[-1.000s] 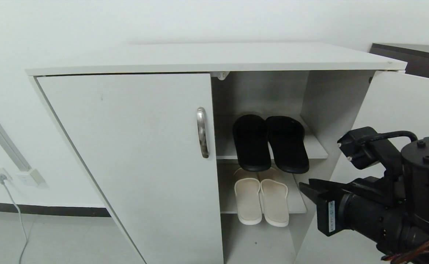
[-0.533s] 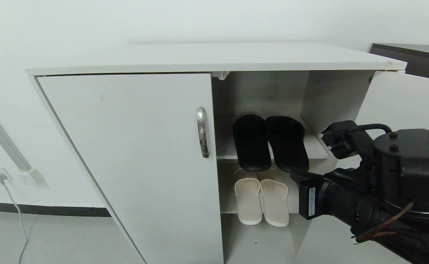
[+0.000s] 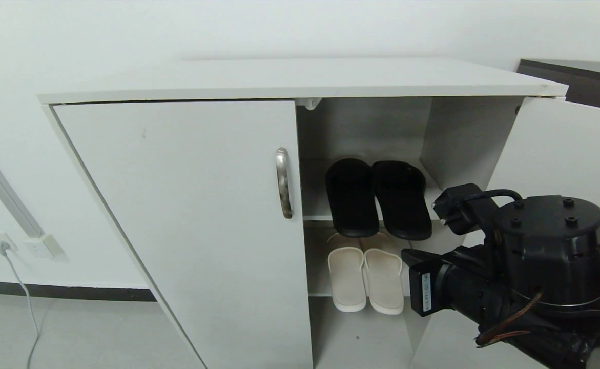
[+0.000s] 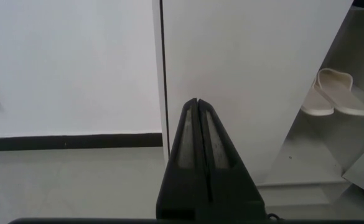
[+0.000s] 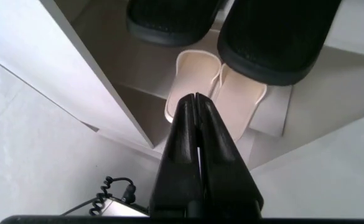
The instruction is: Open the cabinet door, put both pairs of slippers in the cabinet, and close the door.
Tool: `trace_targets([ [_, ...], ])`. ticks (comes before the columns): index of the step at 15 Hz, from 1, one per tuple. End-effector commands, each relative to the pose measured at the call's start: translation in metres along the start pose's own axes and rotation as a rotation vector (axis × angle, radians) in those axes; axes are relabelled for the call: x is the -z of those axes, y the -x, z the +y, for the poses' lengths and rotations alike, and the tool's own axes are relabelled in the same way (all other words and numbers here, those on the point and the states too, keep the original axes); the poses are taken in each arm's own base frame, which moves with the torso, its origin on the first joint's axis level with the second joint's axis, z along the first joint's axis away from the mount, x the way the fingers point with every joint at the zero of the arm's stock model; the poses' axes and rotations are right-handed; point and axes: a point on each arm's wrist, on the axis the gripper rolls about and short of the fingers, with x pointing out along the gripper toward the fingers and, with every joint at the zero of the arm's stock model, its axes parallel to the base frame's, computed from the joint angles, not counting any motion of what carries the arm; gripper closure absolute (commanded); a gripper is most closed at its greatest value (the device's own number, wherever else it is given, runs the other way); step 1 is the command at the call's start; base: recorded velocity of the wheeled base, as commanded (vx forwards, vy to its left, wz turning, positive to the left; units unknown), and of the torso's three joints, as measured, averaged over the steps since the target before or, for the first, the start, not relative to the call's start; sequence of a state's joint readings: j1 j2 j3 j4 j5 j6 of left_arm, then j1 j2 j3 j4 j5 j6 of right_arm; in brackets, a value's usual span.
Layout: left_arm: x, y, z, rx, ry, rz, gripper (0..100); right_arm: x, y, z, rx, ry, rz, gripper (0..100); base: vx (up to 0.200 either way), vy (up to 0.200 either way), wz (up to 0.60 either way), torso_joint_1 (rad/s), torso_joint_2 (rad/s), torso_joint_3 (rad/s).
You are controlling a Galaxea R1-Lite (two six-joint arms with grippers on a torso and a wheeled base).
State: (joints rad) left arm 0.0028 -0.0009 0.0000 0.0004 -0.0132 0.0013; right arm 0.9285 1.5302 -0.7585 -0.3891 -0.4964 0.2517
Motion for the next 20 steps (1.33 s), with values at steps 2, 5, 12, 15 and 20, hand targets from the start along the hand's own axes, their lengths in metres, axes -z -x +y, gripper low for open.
trace_targets([
  [2,0.0,0.0,0.0,0.0,0.0,0.0,100,0.004,-0.002,0.003,-0.007,0.008,0.013,100,-0.2,0.0,0.0,0.002,0.0,0.0],
  [5,0.0,0.0,0.0,0.002,0.001,0.0,100,0.005,-0.002,0.004,-0.01,0.009,0.019,100,-0.2,0.0,0.0,0.001,0.0,-0.001],
  [12,0.0,0.0,0.0,0.002,0.0,0.002,100,0.011,-0.001,0.003,-0.012,0.021,0.025,100,-0.2,0.0,0.0,0.001,0.0,0.004],
  [15,0.0,0.0,0.0,0.0,0.0,0.0,100,0.014,-0.001,0.002,-0.003,0.031,0.033,100,-0.2,0.0,0.0,0.002,0.0,-0.002],
  [20,0.0,0.0,0.0,0.0,0.0,0.0,100,0.015,-0.004,0.004,-0.005,0.029,0.026,100,0.0,0.0,0.0,0.0,0.0,0.0],
])
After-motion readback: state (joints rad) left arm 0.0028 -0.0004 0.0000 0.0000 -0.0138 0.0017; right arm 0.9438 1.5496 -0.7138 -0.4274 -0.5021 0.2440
